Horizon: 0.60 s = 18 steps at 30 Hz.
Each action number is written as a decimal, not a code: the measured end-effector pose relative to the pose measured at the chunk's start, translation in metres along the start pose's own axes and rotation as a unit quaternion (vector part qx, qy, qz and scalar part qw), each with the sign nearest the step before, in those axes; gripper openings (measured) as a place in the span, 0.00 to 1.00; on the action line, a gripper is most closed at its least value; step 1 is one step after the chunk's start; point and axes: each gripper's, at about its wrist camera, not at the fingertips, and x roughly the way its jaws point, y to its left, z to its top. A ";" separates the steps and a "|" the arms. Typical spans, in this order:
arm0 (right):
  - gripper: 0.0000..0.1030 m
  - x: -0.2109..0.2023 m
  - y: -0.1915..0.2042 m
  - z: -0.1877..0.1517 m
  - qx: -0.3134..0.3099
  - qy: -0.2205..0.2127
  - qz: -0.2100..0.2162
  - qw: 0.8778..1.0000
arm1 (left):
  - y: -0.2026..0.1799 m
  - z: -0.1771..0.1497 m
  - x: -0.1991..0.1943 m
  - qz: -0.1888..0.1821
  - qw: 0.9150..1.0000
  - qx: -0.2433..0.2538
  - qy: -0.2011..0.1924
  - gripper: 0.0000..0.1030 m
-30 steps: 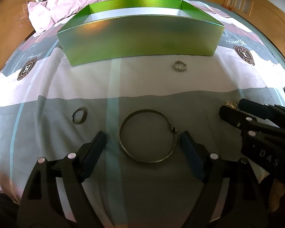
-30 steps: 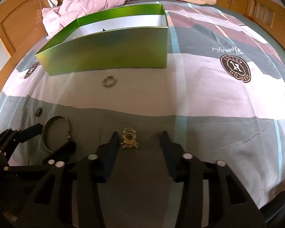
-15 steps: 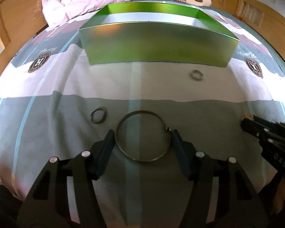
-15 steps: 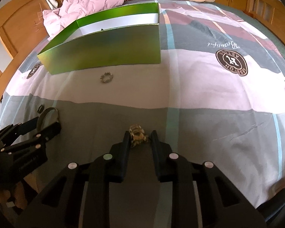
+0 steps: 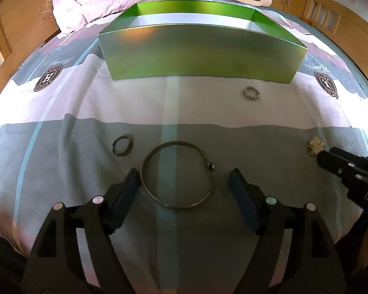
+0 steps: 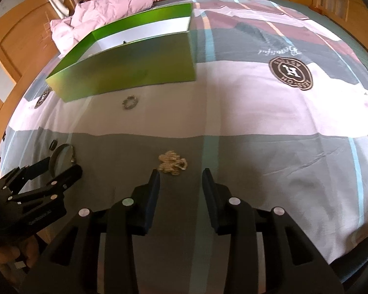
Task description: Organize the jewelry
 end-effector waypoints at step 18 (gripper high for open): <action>0.36 0.016 0.021 0.004 -0.037 -0.014 -0.024 0.999 | 0.000 0.000 0.006 0.000 1.000 0.004 -0.005 0.78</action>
